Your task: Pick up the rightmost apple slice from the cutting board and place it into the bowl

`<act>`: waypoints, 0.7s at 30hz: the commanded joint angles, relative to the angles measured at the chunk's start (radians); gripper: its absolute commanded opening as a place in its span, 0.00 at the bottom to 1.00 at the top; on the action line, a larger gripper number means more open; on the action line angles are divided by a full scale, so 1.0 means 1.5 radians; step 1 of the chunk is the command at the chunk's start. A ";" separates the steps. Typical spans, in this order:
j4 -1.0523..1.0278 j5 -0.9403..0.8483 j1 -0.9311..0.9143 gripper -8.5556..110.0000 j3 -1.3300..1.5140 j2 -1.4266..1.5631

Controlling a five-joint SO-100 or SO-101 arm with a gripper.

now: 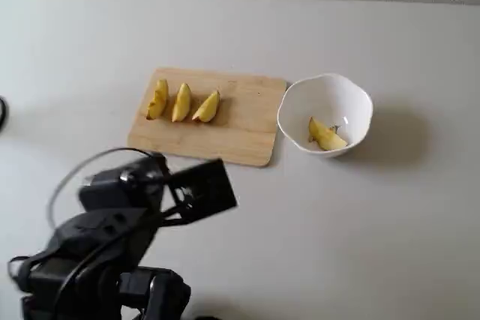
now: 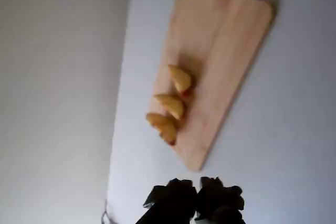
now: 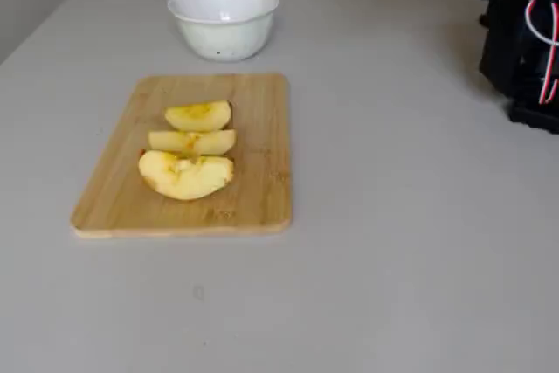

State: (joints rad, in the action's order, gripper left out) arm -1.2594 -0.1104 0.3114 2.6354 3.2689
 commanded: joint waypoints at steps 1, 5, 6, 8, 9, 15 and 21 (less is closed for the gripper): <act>0.039 0.010 -0.027 0.07 0.163 0.016; 0.047 0.014 -0.020 0.07 0.238 0.016; 0.048 0.020 -0.029 0.07 0.239 0.016; 0.049 0.021 -0.034 0.07 0.239 0.016; 0.049 0.021 -0.035 0.07 0.239 0.016; 0.048 0.018 -0.029 0.07 0.239 0.015; 0.048 0.018 -0.029 0.07 0.239 0.015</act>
State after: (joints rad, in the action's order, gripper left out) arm -1.2026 -0.0859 0.2715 3.0005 3.2843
